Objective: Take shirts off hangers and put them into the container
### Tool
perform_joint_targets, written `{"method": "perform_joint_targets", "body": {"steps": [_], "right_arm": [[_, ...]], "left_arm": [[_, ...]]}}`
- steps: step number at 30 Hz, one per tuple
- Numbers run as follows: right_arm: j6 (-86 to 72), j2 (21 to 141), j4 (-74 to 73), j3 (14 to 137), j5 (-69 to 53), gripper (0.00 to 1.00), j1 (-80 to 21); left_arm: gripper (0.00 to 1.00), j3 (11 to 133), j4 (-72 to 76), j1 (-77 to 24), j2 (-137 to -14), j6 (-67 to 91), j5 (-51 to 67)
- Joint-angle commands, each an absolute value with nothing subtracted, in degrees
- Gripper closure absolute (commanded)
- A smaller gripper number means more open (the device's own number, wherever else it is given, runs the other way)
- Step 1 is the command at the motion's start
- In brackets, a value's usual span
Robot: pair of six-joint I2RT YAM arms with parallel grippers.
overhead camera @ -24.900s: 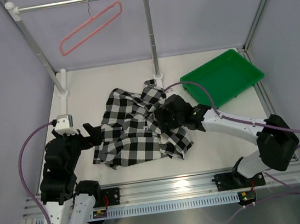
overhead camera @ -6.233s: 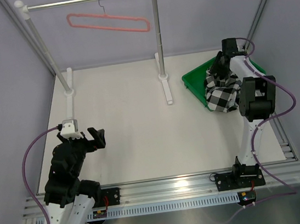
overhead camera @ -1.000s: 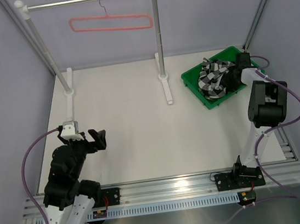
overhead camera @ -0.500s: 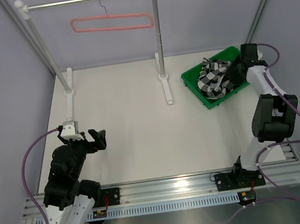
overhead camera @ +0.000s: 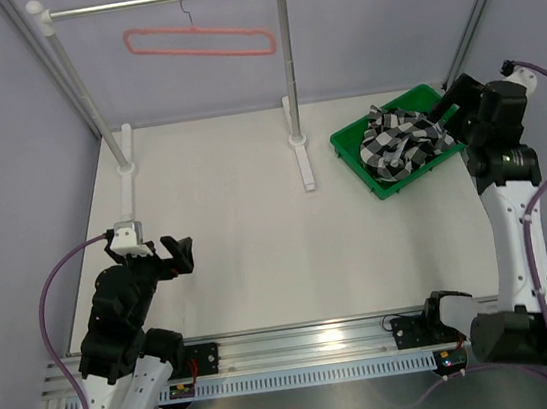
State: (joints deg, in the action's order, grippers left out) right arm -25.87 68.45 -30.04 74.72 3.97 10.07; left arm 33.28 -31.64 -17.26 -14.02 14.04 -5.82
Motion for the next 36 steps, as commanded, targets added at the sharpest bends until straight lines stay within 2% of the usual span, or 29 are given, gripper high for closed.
{"method": "perform_joint_targets", "body": {"steps": [1, 5, 13, 23, 36], "right_arm": [[-22.8, 57.2, -31.4, 73.9, 6.3, 0.08, 9.5], [-22.1, 47.6, -32.4, 71.3, 8.4, 0.01, 9.5], [-26.7, 30.9, -31.9, 66.7, 7.8, 0.01, 9.4], [-25.5, 24.5, -39.7, 70.5, 7.6, 0.01, 6.6], [-18.9, 12.6, -40.7, 60.5, 13.4, 0.01, -2.5]], "left_arm": [[0.01, 33.7, -30.3, -17.6, -14.0, 14.9, -6.6], [0.01, 34.2, -30.8, -17.6, -13.8, 15.2, -7.9], [0.01, 37.7, -34.0, -17.6, -14.0, 16.1, -9.7], [0.01, 40.3, -37.1, -17.6, -11.5, 16.3, -12.0], [0.01, 37.6, -37.0, -17.6, -8.0, 17.0, -13.9]]}}
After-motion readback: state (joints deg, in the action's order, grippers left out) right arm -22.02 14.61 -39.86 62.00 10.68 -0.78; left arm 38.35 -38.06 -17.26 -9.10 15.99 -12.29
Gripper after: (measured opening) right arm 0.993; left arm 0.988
